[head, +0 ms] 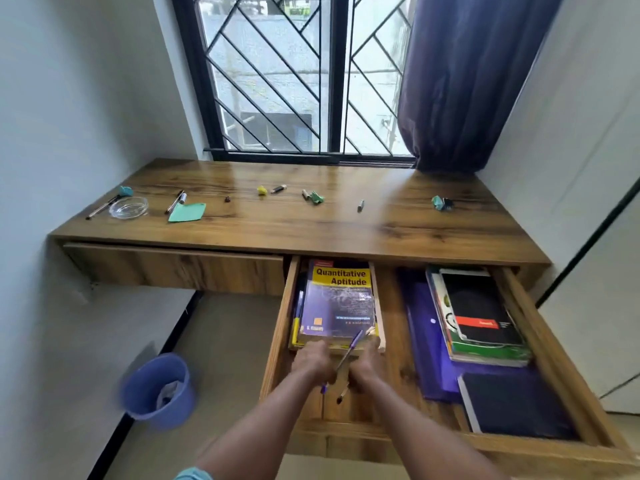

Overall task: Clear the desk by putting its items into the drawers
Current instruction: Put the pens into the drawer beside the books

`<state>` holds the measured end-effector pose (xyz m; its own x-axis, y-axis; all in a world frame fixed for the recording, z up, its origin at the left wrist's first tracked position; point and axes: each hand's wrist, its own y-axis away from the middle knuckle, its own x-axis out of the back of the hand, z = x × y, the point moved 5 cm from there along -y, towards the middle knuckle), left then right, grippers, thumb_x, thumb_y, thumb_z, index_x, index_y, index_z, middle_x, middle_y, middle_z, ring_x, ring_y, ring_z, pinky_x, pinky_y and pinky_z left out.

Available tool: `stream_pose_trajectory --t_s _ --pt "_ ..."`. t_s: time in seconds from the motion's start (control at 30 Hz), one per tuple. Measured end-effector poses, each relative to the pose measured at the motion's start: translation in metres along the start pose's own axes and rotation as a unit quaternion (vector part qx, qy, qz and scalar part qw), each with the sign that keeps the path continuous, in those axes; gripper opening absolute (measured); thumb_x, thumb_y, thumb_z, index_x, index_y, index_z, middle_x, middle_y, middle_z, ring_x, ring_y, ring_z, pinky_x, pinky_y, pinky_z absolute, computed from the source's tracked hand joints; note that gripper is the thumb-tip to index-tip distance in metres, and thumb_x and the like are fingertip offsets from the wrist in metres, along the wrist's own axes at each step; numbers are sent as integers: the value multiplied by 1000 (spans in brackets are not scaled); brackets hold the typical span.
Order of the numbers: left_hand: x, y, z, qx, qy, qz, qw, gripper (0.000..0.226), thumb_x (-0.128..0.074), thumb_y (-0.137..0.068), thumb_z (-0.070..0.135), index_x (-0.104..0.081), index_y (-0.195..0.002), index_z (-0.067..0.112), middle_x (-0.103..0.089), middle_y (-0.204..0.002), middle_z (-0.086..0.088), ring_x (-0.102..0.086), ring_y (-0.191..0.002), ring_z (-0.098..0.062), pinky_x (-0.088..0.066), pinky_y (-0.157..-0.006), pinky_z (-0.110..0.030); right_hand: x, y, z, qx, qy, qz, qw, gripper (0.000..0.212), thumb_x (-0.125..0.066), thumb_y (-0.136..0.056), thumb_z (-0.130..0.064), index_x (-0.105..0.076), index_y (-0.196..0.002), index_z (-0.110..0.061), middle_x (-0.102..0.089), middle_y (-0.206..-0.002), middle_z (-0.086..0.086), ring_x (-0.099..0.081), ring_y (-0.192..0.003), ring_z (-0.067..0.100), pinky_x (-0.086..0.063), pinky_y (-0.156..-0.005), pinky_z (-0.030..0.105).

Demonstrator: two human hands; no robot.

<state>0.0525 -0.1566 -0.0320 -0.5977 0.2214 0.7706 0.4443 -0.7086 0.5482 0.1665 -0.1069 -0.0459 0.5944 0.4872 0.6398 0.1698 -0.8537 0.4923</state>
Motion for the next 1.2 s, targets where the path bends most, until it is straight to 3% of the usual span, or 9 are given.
stream_pose_trajectory --t_s 0.03,0.13,0.23,0.3,0.4,0.57,0.77,1.03,1.2 --pt "-6 3 -6 15 -3 -8 1000 31 -76 -67 18 -72 -97 11 -71 -104 -10 -70 -96 -23 -58 -83 -34 -3 3 6 -9 2 -3 1000 59 -29 -99 -45 -24 -147 -11 -63 -105 18 -64 -83 29 -53 -72 35" --pt "-21 -1 -23 49 -25 -10 998 33 -76 -70 16 -71 -103 10 -70 -111 -9 -68 -103 -24 -57 -85 -32 -11 -5 19 0 51 -42 998 71 -36 -98 -16 12 -150 -14 -53 -131 16 -59 -110 28 -48 -91 36" --pt "-29 -2 -36 69 -58 9 996 34 -67 -81 16 -64 -115 12 -63 -123 -8 -60 -116 -25 -52 -93 -32 -19 -6 25 0 59 -83 995 76 -35 -98 -14 21 -148 -18 -54 -126 15 -63 -95 24 -53 -78 34" --pt "-33 -3 -40 72 -64 21 995 31 -57 -87 13 -61 -118 13 -61 -125 -9 -58 -118 -27 -51 -94 -33 -20 -4 25 -15 30 -92 995 68 -27 -101 -18 22 -148 -21 -54 -122 15 -62 -85 22 -53 -72 32" --pt "-34 0 -42 76 -63 39 994 31 -46 -92 10 -61 -119 13 -61 -124 -10 -58 -116 -29 -50 -93 -35 -30 -9 24 -25 10 -102 994 67 -31 -99 -18 11 -150 -21 -50 -132 17 -60 -109 29 -50 -94 38" --pt "-37 -4 -47 101 -57 48 992 32 -38 -96 12 -58 -121 12 -58 -125 -11 -56 -117 -30 -48 -94 -37 -51 -13 16 -15 36 -141 989 74 -38 -98 -14 14 -150 -16 -45 -137 18 -57 -114 29 -48 -91 35" --pt "-37 -6 -49 122 -72 51 989 33 -37 -97 11 -56 -123 10 -57 -128 -12 -55 -119 -30 -47 -96 -36 -57 -13 5 -15 36 -120 992 50 -22 -101 -23 -10 -148 -13 -47 -137 17 -52 -121 31 -42 -100 38" --pt "-15 -3 -45 100 -24 82 991 28 -45 -93 13 -58 -118 12 -59 -122 -12 -59 -112 -31 -49 -94 -38 -43 -24 -2 -36 1 -92 995 42 -41 -95 -13 -29 -135 -7 -53 -127 19 -58 -110 36 -51 -92 44" --pt "13 3 -35 69 62 142 986 26 -46 -90 14 -65 -109 15 -63 -113 -9 -60 -103 -26 -49 -83 -32 -7 -28 -34 56 49 -23 997 22 -43 -97 -15 -59 -107 -3 -64 -104 13 -59 -88 27 -44 -69 32"
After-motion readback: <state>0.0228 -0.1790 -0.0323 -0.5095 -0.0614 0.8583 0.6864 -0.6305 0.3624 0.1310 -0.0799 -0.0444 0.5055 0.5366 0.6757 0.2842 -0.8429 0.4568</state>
